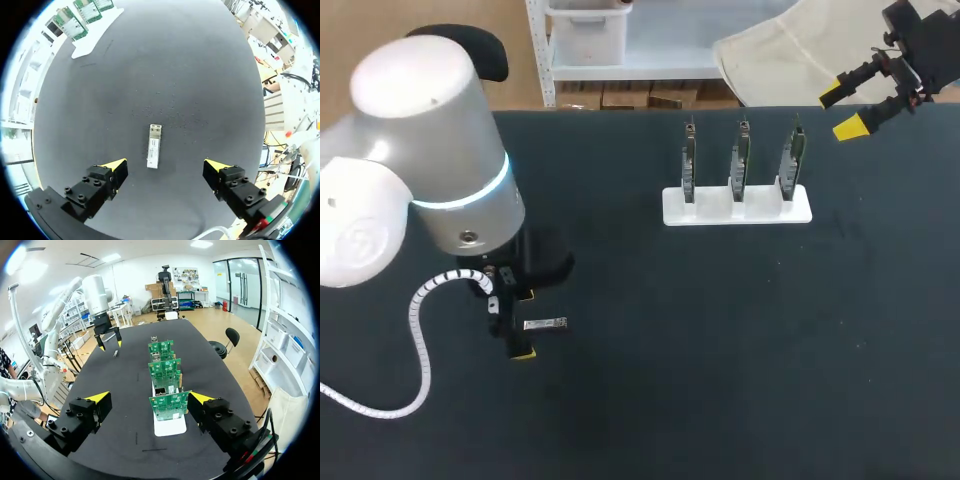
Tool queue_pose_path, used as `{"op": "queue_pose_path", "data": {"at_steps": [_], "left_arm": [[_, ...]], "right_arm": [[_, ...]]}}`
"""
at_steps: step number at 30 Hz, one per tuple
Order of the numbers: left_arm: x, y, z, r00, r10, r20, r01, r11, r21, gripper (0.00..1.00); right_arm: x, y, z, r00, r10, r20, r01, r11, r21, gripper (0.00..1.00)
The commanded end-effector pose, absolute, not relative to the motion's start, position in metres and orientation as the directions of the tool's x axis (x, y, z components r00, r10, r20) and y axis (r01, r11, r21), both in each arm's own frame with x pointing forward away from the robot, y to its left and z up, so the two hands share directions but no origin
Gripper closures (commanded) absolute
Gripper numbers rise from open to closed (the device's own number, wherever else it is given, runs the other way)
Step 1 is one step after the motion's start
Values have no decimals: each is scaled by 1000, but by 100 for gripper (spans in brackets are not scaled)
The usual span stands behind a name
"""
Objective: Pick up the optical module with the left hand, and insert it into the network port with the right hand.
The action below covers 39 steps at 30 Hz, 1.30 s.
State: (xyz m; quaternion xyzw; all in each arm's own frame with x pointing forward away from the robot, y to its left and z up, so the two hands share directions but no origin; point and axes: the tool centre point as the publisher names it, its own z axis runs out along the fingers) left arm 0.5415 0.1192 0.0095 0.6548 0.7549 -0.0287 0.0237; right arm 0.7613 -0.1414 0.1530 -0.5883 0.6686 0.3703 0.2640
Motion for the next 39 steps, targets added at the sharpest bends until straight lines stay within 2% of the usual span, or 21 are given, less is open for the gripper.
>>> {"op": "queue_pose_path", "data": {"at_steps": [1,39], "left_arm": [[547,118,5,-144,988,-62,990,144,-15,0],[555,117,-13,-170,984,-48,985,169,-36,0]], "right_arm": [[760,-141,153,-168,-592,-788,-983,36,183,0],[760,-141,153,-168,-592,-788,-983,36,183,0]]}}
